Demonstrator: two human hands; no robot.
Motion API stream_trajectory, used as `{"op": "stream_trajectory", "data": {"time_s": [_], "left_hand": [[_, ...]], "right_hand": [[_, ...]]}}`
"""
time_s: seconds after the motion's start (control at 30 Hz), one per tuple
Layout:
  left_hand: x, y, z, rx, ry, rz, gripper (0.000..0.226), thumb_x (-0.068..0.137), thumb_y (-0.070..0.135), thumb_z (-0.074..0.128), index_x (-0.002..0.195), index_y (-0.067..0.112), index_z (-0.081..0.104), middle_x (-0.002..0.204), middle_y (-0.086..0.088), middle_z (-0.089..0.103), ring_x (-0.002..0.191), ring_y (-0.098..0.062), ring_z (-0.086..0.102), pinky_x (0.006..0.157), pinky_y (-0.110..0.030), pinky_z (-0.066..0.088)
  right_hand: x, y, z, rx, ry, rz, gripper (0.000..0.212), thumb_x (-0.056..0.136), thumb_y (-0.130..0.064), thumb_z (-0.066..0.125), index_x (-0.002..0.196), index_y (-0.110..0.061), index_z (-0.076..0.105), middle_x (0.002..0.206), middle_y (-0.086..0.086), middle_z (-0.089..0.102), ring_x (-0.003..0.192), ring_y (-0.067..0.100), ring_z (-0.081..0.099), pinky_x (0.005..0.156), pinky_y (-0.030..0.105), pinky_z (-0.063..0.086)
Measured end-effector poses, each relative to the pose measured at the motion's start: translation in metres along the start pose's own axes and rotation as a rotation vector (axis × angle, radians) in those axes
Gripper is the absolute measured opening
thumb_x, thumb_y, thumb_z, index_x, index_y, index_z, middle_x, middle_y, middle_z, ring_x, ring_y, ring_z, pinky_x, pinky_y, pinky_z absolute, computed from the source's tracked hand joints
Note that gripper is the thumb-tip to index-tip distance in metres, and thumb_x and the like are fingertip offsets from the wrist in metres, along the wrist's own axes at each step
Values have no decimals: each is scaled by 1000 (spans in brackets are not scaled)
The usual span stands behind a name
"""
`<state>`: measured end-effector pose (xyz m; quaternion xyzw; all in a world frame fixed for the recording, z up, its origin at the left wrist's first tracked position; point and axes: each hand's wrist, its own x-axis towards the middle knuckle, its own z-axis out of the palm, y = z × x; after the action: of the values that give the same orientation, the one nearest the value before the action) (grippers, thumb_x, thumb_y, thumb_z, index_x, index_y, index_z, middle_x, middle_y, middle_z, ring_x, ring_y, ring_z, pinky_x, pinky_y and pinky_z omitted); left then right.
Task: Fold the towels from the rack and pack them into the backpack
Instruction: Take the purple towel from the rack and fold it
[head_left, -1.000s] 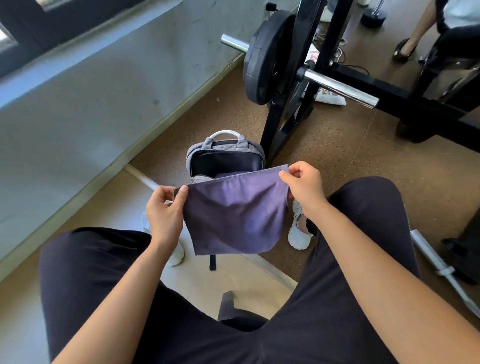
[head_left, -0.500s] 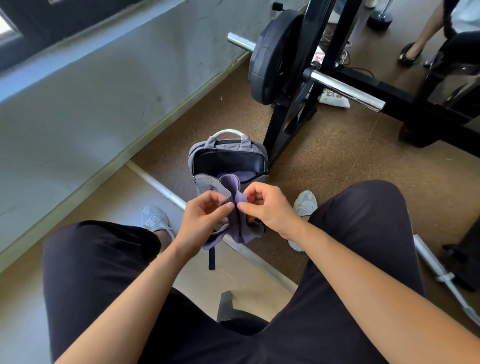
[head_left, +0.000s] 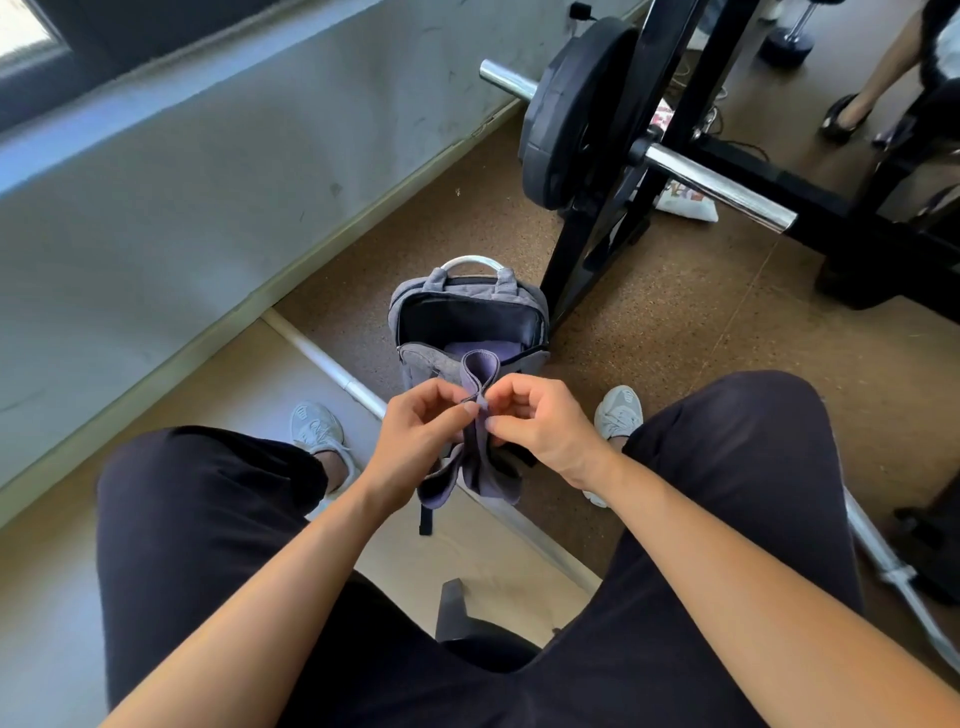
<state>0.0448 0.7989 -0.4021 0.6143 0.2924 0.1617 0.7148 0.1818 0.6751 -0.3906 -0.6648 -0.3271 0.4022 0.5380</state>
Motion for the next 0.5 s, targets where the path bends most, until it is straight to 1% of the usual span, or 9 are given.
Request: {"op": "stream_trajectory", "data": {"time_s": [0.07,0.13,0.17,0.23,0.3,0.33,0.37,0.43,0.5], "left_hand": [[0,2,-2,-2,-20,7,17,80,16,78,93,11,68,80,-1,72,74,-16,66,72,-28,54],[-1,1,-2,58,-18,38,25,78,9,86,96,12,68,83,-2,74,78,-15,70,73,-25,56],[-1,1,-1,94,-13,51,26,78,5,87,95,12,68,83,-1,75,77,-13,70,72,-24,56],[0,0,0,146,-3,76,20,83,-2,81,91,13,69,80,2,74,74,-10,69,69,-22,54],[1,0,0,186,5,87,19,86,-5,75,88,14,71,77,5,75,72,-8,69,69,-21,53],[0,1,0,208,8,96,20,87,-6,73,88,13,72,75,7,74,70,-6,68,68,-20,53],[0,1,0,229,10,108,20,88,-7,72,87,13,73,74,8,74,69,-5,68,67,-19,52],[-1,1,-1,260,-4,131,17,88,-6,72,89,11,74,76,6,75,69,-6,68,66,-20,53],[-2,1,-1,278,-28,164,15,88,-5,73,94,9,76,81,-1,77,70,-10,70,66,-24,56]], "right_hand": [[-1,-2,-1,80,-17,48,30,87,13,60,103,-10,72,90,5,75,85,16,73,76,26,57],[0,-2,-1,75,-29,63,32,89,14,56,108,-6,72,96,10,75,86,18,74,75,26,58],[0,-1,-1,51,-31,54,32,89,13,57,108,-6,74,98,10,75,87,19,74,76,27,58],[1,0,0,-25,8,-2,29,87,10,62,104,-8,76,101,5,72,84,23,74,77,33,59],[2,-2,-3,-129,120,-112,26,84,7,67,99,-11,76,103,3,65,78,25,71,75,34,59],[3,-4,-5,-160,159,-166,26,83,7,68,100,-12,74,105,2,63,75,25,70,73,33,59],[2,-8,-7,-168,161,-200,29,83,6,69,105,-12,72,109,2,62,72,25,69,72,33,59],[-1,-13,-9,-165,55,-169,43,85,5,70,123,-14,65,112,-4,65,68,24,71,71,36,61],[-4,-14,-6,-224,-89,-39,56,89,1,69,139,-20,54,110,-13,69,69,21,73,69,33,62]]}}
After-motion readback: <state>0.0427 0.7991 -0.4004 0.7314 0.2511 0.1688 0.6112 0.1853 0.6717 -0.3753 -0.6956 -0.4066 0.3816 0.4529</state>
